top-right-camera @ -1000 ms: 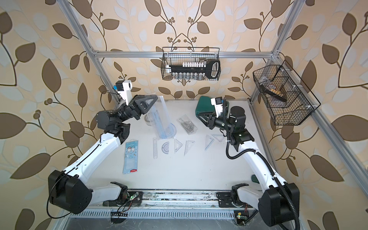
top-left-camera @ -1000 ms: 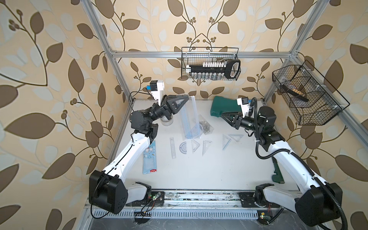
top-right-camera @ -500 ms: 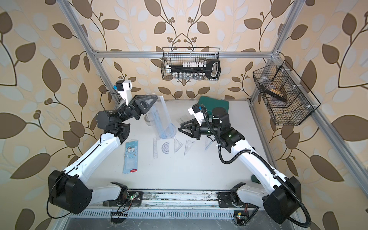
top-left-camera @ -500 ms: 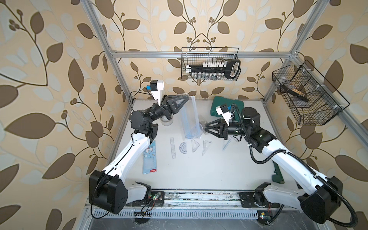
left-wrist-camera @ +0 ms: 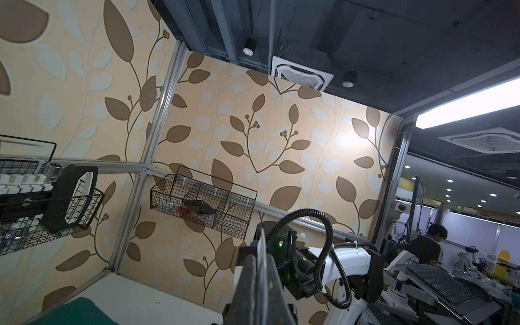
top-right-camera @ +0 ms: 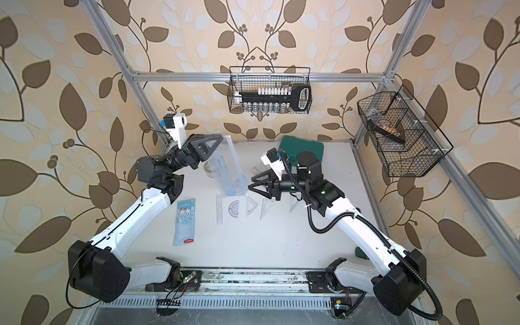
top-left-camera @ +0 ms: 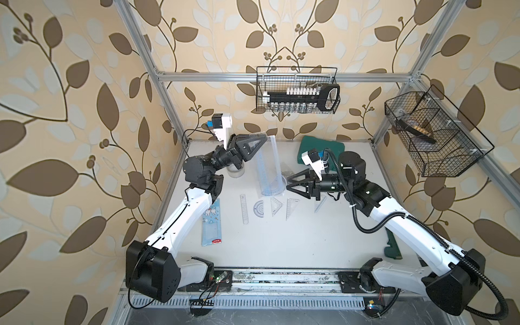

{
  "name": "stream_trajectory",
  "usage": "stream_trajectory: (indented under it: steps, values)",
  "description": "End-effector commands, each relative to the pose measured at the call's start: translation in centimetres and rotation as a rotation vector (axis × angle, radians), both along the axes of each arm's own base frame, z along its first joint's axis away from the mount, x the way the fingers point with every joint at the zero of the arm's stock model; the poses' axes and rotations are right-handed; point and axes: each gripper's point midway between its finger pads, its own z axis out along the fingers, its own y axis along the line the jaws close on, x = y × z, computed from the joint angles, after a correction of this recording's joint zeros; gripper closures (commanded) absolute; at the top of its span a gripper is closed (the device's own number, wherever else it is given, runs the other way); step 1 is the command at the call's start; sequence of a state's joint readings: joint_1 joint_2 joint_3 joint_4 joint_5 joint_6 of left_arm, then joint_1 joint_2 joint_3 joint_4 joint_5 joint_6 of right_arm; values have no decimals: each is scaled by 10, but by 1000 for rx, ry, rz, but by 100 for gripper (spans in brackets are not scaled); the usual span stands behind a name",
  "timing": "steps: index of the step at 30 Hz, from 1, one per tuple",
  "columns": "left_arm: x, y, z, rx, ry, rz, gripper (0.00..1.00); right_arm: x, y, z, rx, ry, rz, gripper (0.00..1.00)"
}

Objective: Open the ruler set and take out the ruler
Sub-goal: Take out the ruler from the ruler set bag.

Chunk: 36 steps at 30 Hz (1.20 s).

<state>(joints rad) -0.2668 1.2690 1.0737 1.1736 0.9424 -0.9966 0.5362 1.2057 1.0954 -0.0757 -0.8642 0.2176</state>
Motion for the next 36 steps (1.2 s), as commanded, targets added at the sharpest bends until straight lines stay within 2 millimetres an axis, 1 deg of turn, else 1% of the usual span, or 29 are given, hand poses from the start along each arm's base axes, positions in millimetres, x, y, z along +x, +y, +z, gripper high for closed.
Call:
stream_trajectory:
  steps: [1,3,5,7,9,11,16,18,23,29,32,35,36]
  values:
    - [-21,8,18,-21,-94,9,100,-9,2,23,25,-64,31,57]
    - [-22,9,19,-23,-98,9,100,-8,4,24,28,-65,32,58]
    - [-21,9,19,-23,-97,8,100,-6,8,24,29,-65,36,61]
    - [-22,9,19,-24,-97,7,100,-4,10,24,29,-64,38,67]
    - [-22,8,19,-23,-97,5,100,-2,12,25,28,-63,35,79]
    - [-23,8,19,-23,-99,5,100,-1,12,26,28,-65,28,86]
    - [-22,8,18,-22,-97,6,100,0,7,32,31,-88,-14,96]
    - [-21,8,17,-22,-94,6,100,0,3,39,39,-108,-42,100]
    - [-18,7,14,-17,-86,8,100,-2,-8,61,68,-168,-106,100]
    - [-9,5,8,6,-72,29,100,-5,-28,87,90,-228,-214,100]
    - [-4,3,2,27,-62,47,100,-6,-43,97,83,-244,-294,100]
    - [3,2,-5,47,-41,66,100,-2,-64,102,56,-247,-404,100]
    - [4,2,-5,55,-57,81,100,1,-74,102,44,-240,-453,100]
